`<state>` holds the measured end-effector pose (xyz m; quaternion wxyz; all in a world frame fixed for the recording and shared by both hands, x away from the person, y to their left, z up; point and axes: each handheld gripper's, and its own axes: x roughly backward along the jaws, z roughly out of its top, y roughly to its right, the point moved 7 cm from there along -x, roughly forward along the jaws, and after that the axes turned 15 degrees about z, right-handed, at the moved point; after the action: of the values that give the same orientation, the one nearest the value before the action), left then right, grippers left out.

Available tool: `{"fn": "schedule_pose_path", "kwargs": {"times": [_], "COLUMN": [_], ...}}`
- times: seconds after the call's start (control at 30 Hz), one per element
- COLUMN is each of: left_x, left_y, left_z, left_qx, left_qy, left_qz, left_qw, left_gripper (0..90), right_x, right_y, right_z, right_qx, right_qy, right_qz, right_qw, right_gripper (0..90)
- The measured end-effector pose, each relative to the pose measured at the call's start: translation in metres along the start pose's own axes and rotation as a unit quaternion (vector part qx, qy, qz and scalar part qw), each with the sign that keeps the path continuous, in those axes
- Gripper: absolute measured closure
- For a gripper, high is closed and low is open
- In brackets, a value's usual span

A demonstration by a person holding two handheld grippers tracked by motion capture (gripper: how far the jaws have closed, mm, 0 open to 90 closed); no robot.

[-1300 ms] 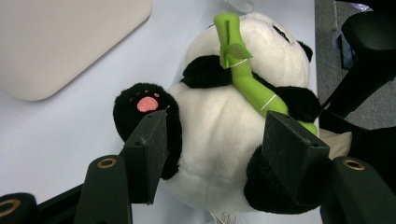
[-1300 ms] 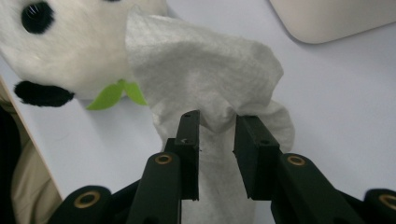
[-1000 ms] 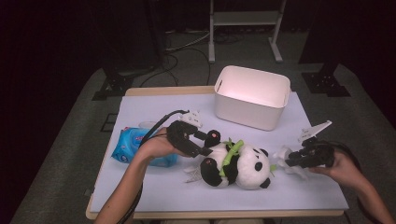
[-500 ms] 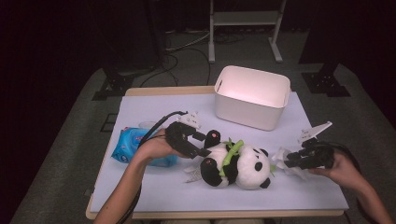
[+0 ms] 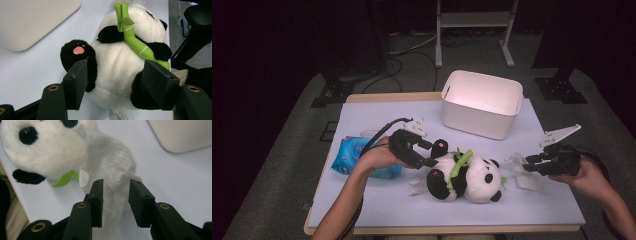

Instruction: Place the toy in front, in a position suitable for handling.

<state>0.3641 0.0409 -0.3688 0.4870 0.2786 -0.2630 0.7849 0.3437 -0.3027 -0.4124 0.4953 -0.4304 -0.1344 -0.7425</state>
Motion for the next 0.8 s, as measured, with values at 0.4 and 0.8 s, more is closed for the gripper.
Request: {"fn": "schedule_pose_path", "kwargs": {"times": [0.4,0.8], "left_x": [0.001,0.001], "left_y": [-0.001,0.000], "left_z": [-0.004,-0.005], "left_qx": [0.001,0.001], "left_qy": [-0.001,0.000], "left_qz": [0.000,-0.001], "left_qw": [1.0000,1.0000], "left_gripper": [35.1,35.0], "right_x": [0.030,-0.009], "right_y": [-0.002,0.000], "right_z": [0.029,0.014], "right_qx": [0.015,-0.001], "right_qy": [0.014,-0.013], "right_qz": [0.002,0.029], "right_qw": [0.9998,0.9995], "right_gripper": [65.7,69.0]}}
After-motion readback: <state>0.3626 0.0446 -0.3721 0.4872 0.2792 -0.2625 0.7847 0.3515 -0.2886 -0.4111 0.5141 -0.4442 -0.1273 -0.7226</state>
